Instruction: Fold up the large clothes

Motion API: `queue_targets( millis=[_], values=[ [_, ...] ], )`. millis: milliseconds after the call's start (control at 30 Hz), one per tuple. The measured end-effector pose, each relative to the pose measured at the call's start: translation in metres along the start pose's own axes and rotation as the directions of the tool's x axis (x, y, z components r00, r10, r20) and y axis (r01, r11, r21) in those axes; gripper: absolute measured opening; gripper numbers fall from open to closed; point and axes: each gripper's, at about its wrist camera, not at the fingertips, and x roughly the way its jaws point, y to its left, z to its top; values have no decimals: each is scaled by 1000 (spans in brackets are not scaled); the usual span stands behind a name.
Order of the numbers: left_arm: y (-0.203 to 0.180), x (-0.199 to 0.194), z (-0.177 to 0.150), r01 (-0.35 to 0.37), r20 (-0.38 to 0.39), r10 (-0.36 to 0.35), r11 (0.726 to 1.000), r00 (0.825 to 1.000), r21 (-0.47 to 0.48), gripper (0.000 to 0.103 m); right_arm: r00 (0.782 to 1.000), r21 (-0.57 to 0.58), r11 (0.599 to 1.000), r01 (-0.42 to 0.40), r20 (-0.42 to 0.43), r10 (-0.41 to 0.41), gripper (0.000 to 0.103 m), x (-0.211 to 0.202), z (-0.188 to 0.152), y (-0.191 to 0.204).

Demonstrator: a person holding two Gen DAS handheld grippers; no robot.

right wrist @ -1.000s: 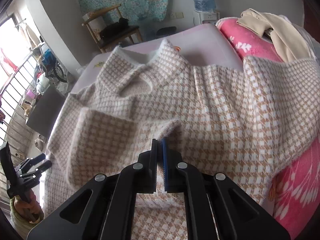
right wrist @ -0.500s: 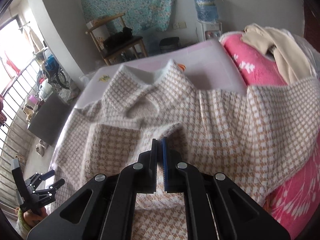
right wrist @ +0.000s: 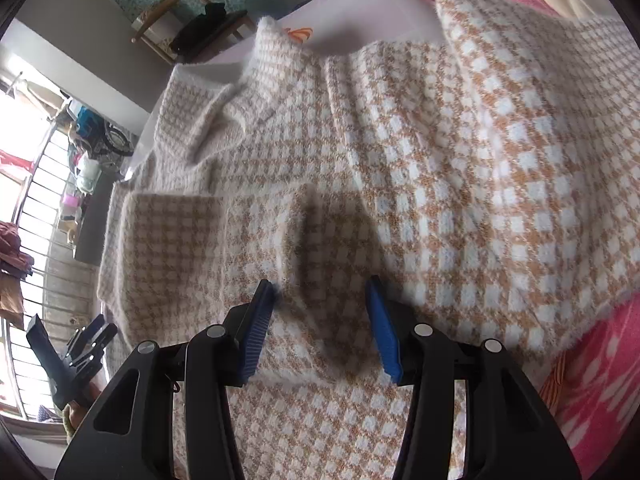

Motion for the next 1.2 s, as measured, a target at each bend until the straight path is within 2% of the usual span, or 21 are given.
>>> queue_targets(
  millis=[67,133,200,300,400,467,500,567,633,700,733,767,833,933,1067,1133,1200],
  values=[
    [1,1,-2,-4,3,4,1000,1000,-6,64,999,-34,999,34,9,-33,46,0,-1,7],
    [2,1,-4,-3,10,3,1000,1000,-14,64,1000,-56,998,22,-5,-22,7,3,-1,13],
    [4,1,-5,-10,20,11,1000,1000,-23,64,998,-84,995,53,19,-52,5,0,2,25],
    [6,2,-5,-16,30,17,999,999,-39,64,992,-137,990,-32,120,48,5,-36,19,64],
    [7,2,-5,-21,33,22,999,999,-47,62,948,-235,968,-90,277,155,4,-96,36,107],
    [7,1,-5,-24,34,26,999,999,-48,62,929,-261,965,-29,350,123,4,-117,41,116],
    [7,1,-5,-25,35,27,998,999,-50,61,927,-246,969,-11,360,102,4,-118,44,110],
    [8,0,-6,-23,39,25,998,999,-55,61,953,-187,982,-11,295,67,4,-96,49,90],
    [9,-1,-8,-20,45,23,998,999,-59,60,980,-128,991,44,198,-17,4,-61,44,60],
    [11,-3,-8,-20,46,23,998,999,-61,56,984,-91,988,126,140,-112,4,-33,33,35],
    [12,-4,-8,-14,43,16,998,999,-61,53,983,-77,987,144,127,-133,4,-25,30,27],
    [13,-4,-7,-7,36,9,998,999,-61,49,985,-58,990,125,124,-117,4,-25,28,23],
    [16,-9,-6,1,30,1,998,1000,-60,49,983,-64,996,67,177,-55,4,-43,29,30],
    [23,-20,-2,2,36,0,999,999,-52,48,971,-90,993,77,234,-54,4,-64,28,41],
    [35,-44,13,29,89,-22,997,996,-69,48,984,-66,987,145,116,-137,4,-31,20,18],
    [41,-48,30,55,106,-46,995,993,-85,48,990,-56,992,113,93,-107,4,-24,16,9],
    [40,-41,55,92,89,-84,992,992,-84,49,992,-67,994,90,95,-83,5,-25,16,10]
  ],
)
